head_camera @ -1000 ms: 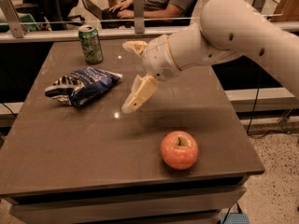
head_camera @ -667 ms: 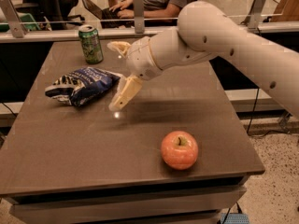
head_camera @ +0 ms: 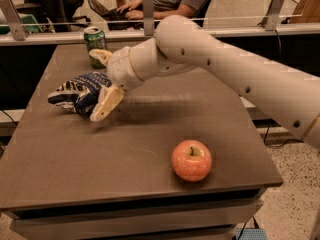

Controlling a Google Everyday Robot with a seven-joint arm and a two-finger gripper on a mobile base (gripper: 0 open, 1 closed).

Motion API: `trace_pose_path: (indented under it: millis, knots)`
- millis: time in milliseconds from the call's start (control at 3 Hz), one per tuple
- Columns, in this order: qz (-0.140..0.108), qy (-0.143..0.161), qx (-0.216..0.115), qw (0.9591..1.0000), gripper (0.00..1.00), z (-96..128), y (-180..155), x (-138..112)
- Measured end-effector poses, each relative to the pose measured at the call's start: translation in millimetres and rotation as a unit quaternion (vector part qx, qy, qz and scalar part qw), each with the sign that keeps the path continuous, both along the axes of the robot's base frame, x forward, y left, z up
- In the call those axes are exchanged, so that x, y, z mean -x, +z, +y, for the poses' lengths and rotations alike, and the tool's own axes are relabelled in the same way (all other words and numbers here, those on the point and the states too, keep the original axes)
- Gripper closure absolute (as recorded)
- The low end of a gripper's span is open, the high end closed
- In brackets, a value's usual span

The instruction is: Pick blue chip bag

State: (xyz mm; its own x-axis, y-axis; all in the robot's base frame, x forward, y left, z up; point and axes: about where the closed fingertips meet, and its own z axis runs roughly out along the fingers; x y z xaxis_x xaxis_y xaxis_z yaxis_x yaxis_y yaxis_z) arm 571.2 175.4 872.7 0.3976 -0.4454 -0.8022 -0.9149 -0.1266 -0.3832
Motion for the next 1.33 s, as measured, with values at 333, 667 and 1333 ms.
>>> trace_pose_path:
  millis: [333,667,1333]
  knots:
    - [0.001,0.001,-0.011,0.9999,0.12,21,-4,3]
    - [0.005,-0.002,-0.020,0.9998,0.34,30,-5,10]
    - [0.003,-0.016,-0.027,0.9995,0.82,22,-1,18]
